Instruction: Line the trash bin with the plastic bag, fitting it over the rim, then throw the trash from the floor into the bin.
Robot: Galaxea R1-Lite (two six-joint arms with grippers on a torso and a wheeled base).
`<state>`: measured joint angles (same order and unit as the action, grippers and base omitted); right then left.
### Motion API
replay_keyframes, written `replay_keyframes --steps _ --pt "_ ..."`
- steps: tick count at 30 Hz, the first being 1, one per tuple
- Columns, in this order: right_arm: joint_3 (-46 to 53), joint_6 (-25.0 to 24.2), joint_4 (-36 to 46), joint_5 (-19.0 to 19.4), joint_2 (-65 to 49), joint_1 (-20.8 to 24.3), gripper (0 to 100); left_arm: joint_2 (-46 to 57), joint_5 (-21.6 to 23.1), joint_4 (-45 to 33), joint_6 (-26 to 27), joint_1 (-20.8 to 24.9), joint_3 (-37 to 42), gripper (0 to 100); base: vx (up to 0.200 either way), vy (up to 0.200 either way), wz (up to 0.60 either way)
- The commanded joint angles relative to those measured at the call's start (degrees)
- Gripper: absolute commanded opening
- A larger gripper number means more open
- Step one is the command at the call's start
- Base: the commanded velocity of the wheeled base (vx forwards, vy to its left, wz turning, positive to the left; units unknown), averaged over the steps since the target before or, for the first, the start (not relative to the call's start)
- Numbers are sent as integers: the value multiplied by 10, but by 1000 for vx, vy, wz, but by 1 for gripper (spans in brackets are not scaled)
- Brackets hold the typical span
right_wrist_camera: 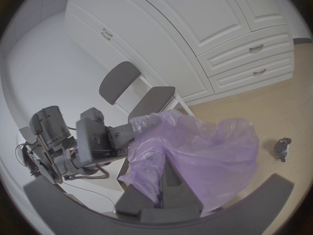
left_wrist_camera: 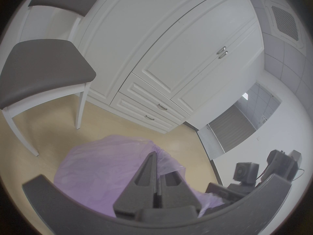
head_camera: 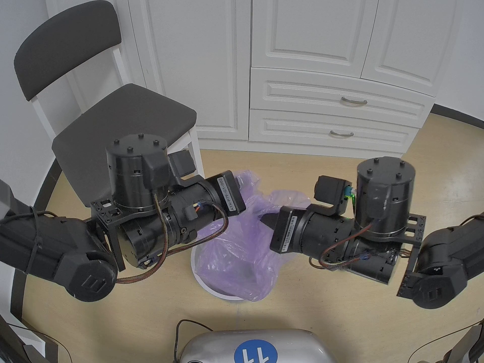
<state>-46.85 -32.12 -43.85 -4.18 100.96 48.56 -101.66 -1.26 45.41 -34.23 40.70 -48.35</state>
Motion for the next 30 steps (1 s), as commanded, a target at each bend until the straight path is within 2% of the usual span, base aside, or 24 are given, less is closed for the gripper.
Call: replay_keyframes --steps 1,4,11,18,21,23,30 --pt "-2 -20 -32 5 66 -4 0 6 -7 -1 -5 -4 17 0 0 0 0" --pt "-2 -35 -41 6 78 -2 0 5 -8 2 -5 -4 22 0 0 0 0" --pt "-2 -36 -41 6 92 4 0 13 -9 -4 0 -3 24 0 0 0 0" --pt "-1 -49 -41 7 114 18 0 21 -5 -11 52 -8 69 0 0 0 0" --pt "-2 -50 -41 7 117 19 0 20 -5 -16 56 -8 70 0 0 0 0" --pt "-3 -51 -41 8 137 22 0 22 -4 -52 59 -9 62 0 0 0 0" --pt "-1 -65 -41 25 151 28 0 18 -2 -92 70 -9 64 0 0 0 0"
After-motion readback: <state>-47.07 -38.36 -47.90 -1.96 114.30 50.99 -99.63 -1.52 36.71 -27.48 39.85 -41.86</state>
